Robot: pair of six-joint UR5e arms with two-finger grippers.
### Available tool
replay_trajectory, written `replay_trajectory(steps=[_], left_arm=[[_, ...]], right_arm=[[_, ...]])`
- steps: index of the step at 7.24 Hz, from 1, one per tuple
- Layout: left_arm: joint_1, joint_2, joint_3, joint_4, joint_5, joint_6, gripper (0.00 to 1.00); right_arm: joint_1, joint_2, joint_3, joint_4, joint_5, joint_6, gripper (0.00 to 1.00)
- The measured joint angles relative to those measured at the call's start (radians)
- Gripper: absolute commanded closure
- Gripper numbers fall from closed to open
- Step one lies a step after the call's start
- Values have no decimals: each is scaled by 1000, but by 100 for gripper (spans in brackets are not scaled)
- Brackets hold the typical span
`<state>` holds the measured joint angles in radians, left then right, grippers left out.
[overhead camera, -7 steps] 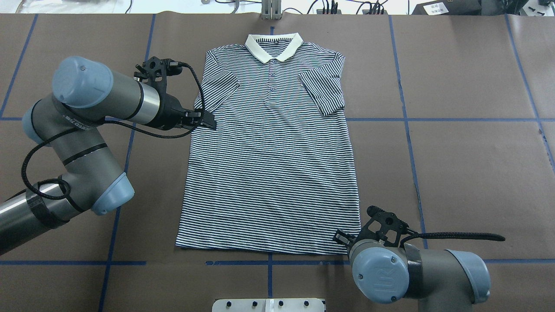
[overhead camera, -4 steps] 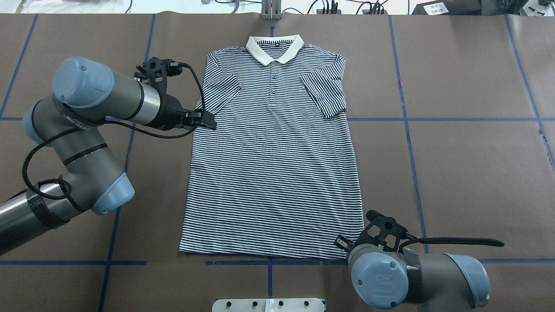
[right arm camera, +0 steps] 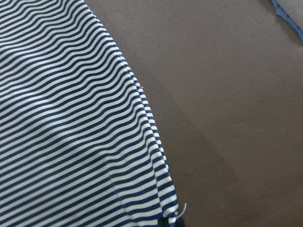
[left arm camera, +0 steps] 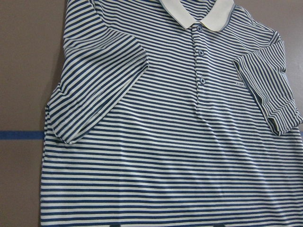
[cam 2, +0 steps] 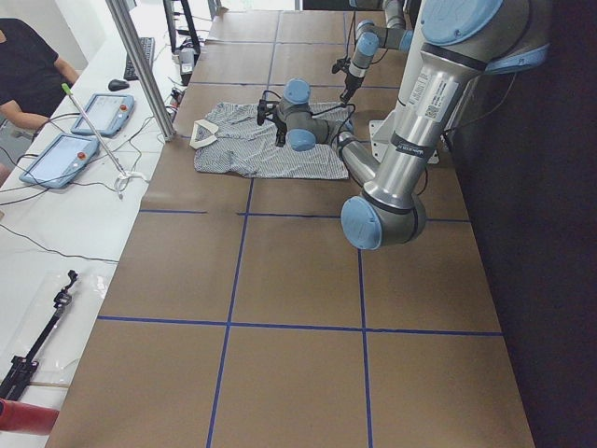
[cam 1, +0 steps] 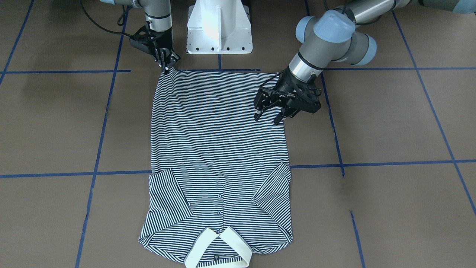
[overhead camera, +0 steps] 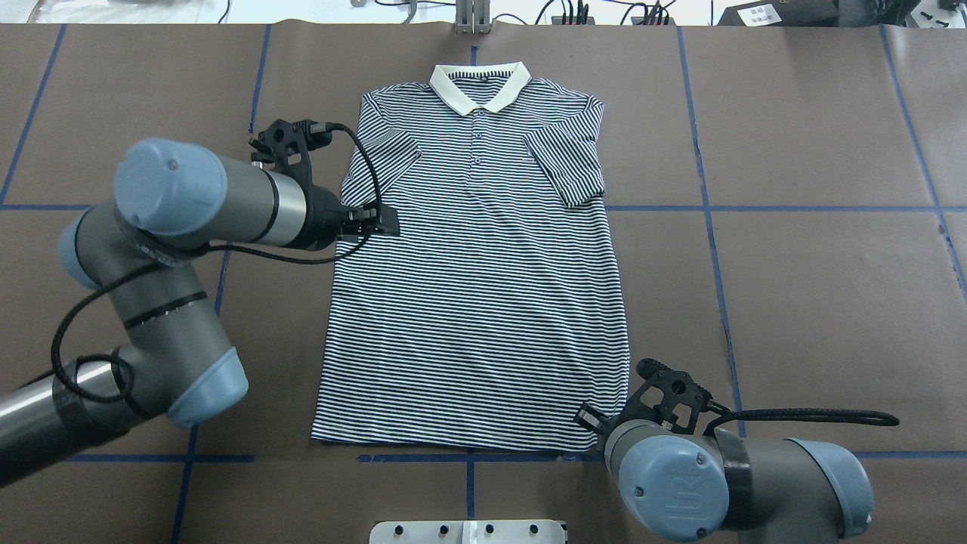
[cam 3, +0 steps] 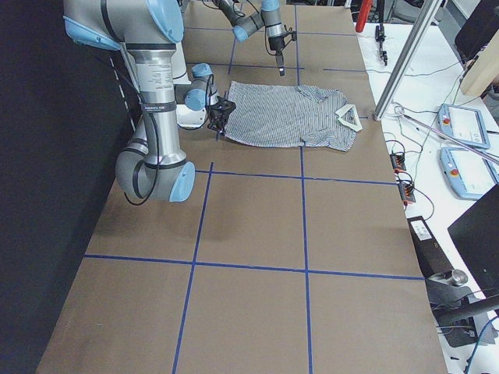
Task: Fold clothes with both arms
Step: 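Move the left gripper down to the other hem corner nearest the robot, then grasp both hem corners with the left and right grippers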
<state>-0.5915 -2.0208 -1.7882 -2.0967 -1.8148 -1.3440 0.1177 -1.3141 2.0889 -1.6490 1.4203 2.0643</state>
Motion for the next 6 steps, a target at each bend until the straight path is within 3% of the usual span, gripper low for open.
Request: replay_trajectory(steps=[2, 3, 6], left_arm=[[178, 144, -169, 117, 180, -106, 29], [248, 208, -204, 141, 222, -153, 29], [345, 266, -228, 224, 249, -253, 35]], right_arm=[[8, 1, 13, 0, 7, -1, 100], [10, 0, 16, 0, 9, -2, 100], [16, 0, 17, 0, 9, -1, 100]])
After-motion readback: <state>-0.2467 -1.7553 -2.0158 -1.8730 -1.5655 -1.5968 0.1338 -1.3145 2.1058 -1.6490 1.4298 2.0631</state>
